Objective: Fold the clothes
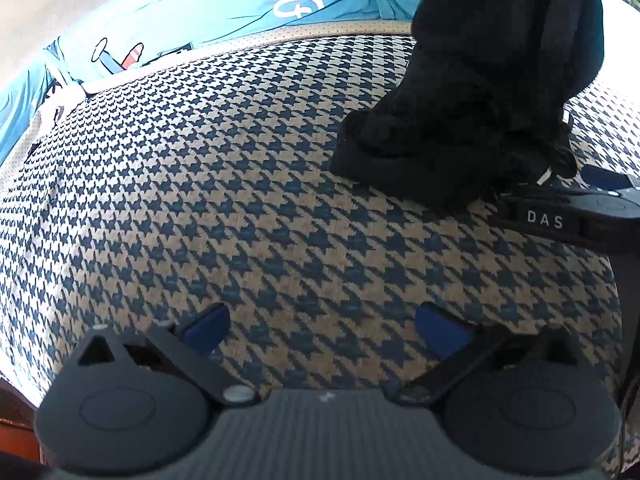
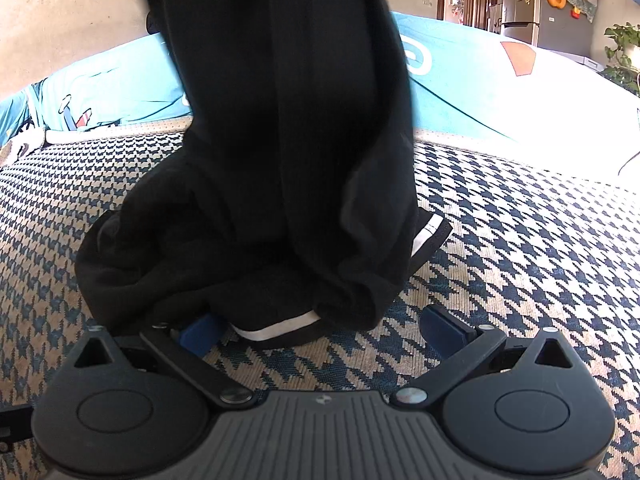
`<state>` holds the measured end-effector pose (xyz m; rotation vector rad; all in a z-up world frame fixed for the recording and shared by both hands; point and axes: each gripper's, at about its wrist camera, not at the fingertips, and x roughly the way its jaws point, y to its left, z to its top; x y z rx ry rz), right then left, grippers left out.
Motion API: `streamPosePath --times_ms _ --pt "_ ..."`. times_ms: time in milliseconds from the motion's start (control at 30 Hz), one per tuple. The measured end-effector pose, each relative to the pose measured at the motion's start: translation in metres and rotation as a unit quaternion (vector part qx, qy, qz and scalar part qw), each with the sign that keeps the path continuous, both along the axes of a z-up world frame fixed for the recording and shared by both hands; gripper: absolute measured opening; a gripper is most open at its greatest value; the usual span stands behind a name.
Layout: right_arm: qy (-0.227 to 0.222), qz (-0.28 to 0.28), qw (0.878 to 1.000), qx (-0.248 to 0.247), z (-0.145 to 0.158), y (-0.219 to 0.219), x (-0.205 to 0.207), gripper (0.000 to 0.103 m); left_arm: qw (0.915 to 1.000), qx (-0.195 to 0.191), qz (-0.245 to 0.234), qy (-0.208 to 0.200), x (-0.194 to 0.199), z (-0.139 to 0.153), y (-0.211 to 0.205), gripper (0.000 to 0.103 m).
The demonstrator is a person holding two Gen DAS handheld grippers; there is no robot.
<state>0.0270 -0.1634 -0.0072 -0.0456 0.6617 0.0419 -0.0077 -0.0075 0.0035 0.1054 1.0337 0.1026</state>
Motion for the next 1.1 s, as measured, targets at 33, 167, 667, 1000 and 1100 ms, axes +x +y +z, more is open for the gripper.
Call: streamPosePath --times_ms 33,167,667,1000,1100 --pt "0.000 0.000 1.000 0.000 0.000 0.000 0.000 0.103 1.0000 0.000 0.004 0.001 0.004 0.000 0.003 0.103" --pt "0.000 0.000 1.000 -0.001 0.001 0.000 -0.001 0.103 0.9999 -0.003 0.011 0.001 0.002 -0.001 0.006 0.103" --pt "0.000 0.000 1.000 0.000 -0.001 -0.001 -0.005 0.103 0.9990 -0.003 0.044 -0.009 0.010 0.002 0.007 0.103" --pt "-0.001 0.000 1.000 -0.001 -0.001 0.001 -0.003 0.103 0.9978 0.011 0.062 -0.020 0.041 0.001 0.010 0.103" --pt "-0.001 0.000 1.000 -0.001 0.000 0.001 -0.003 0.103 0.9972 0.012 0.070 -0.022 0.055 0.000 0.011 0.103"
